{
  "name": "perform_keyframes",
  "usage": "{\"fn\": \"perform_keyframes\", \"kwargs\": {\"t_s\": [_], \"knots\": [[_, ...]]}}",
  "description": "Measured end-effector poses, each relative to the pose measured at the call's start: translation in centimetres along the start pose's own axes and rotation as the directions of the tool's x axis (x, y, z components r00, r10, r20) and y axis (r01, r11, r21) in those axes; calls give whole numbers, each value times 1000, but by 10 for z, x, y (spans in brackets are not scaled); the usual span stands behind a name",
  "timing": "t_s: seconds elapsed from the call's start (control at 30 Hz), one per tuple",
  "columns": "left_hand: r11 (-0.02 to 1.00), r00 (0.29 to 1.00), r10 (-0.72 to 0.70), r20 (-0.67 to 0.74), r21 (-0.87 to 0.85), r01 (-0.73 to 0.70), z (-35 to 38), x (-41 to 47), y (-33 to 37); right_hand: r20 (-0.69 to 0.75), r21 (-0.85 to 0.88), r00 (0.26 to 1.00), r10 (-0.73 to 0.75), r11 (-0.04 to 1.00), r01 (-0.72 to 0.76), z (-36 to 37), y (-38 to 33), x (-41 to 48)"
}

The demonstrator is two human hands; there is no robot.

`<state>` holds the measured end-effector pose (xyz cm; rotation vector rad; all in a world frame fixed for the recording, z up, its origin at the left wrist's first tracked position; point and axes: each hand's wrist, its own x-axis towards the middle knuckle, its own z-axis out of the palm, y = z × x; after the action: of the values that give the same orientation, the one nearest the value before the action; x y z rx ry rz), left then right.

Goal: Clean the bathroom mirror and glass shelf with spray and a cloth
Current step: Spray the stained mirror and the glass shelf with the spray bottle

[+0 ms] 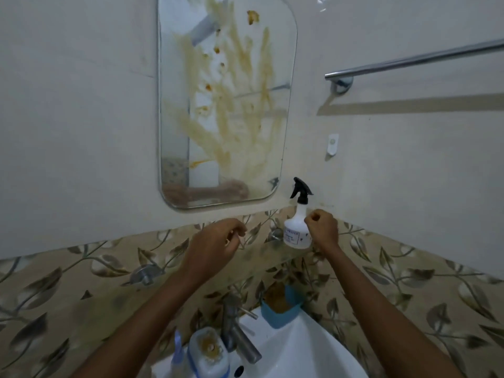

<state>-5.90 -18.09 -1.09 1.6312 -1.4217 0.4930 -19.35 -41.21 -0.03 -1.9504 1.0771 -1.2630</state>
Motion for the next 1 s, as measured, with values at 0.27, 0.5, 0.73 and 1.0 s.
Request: {"fn": "perform_keyframes", "kwargs": {"t_s": [0.27,0.5,0.73,1.0], "knots": [[994,998,-51,41,100,47,-17,20,0,106,367,949,297,875,-315,11,7,56],[994,992,-104,74,49,101,-22,15,1,121,231,964,237,938,-259,32,-4,78],[984,984,-164,68,-59,168,-29,10,-8,87,181,974,211,958,-224,32,0,82],[965,973,-227,-35,-144,220,-20,13,-5,40,254,996,75,964,-82,11,-6,57]]}}
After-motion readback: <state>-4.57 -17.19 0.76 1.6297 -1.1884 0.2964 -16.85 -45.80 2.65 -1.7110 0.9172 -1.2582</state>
